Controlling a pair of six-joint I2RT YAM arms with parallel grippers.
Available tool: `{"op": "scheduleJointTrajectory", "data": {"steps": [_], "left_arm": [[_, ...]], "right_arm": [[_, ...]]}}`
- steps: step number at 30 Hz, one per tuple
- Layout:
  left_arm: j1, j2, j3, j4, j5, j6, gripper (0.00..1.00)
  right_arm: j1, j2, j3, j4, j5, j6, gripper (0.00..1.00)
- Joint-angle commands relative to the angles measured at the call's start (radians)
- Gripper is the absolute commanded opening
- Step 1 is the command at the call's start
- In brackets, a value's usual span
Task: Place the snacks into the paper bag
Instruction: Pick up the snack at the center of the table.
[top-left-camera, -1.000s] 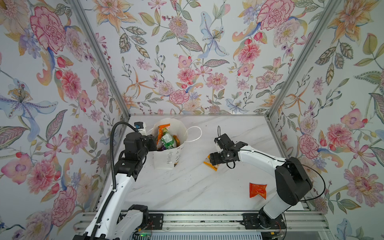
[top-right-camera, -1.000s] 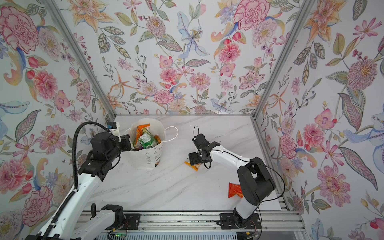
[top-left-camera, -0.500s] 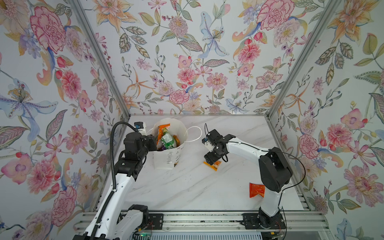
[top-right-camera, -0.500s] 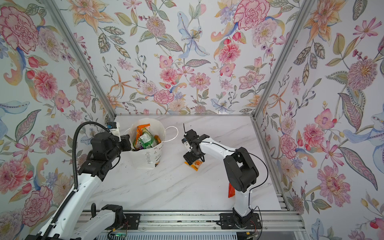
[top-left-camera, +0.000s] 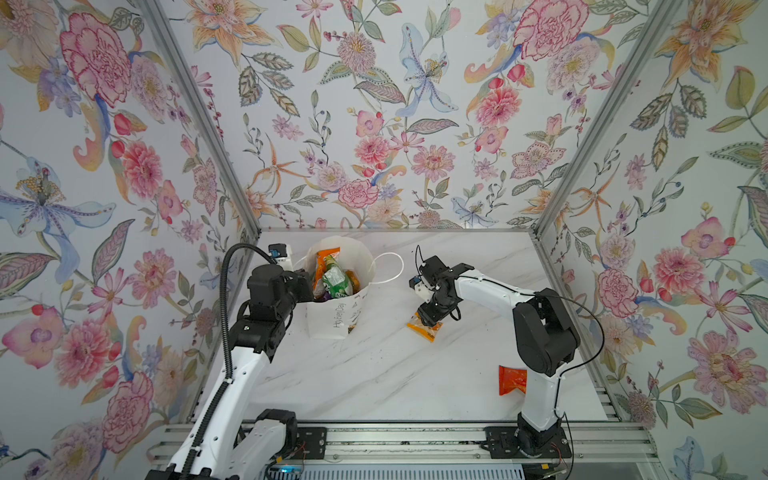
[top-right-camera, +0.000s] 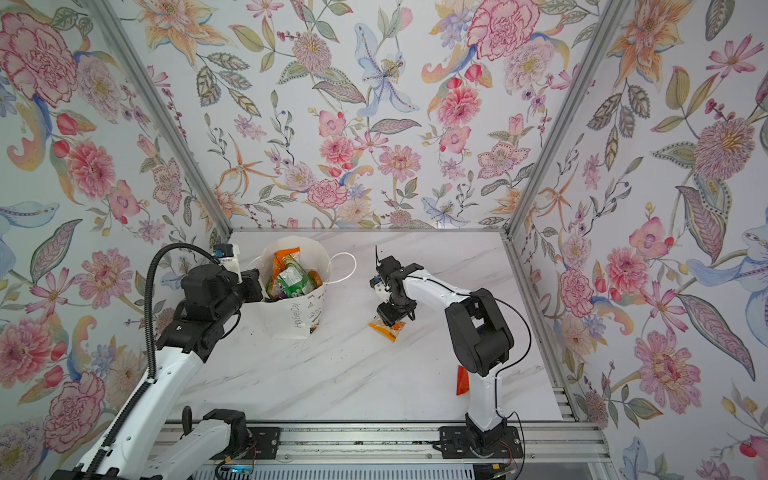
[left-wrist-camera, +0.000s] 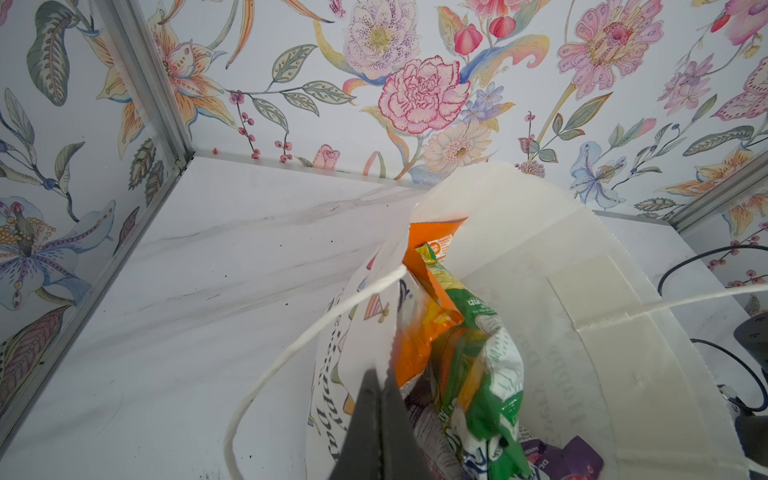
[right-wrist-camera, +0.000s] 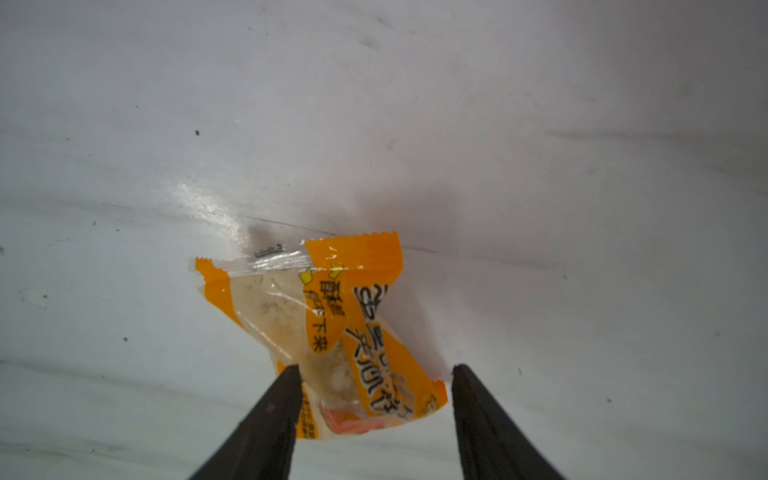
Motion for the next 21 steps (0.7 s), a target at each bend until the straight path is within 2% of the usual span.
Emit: {"op": "scheduleJointTrajectory", "data": {"steps": [1,6,13,17,21], "left_arm": [[0.014,-0.009,-0.016,0.013,0.009,0.009,0.0],[0.014,-0.009,-0.016,0.013,0.013,0.009,0.0],[0.015,-0.008,-0.016,0.015,0.015,0.007,0.0],[0.016,-0.009,-0.016,0.015,0.016,0.007,0.0],[0.015,-0.009,-0.016,0.017,0.015,0.007,0.0]], "right_arm": [[-0.001,0.042,-0.016,-0.029,-0.044,0.015,0.52],[0.005,0.051,-0.041,-0.016,-0.067,0.027,0.41],[0.009,-0.016,-0.101,0.02,-0.083,0.064,0.19],[0.008,-0.065,-0.148,0.046,-0.11,0.085,0.13],[0.008,-0.102,-0.184,0.072,-0.133,0.112,0.11]]}}
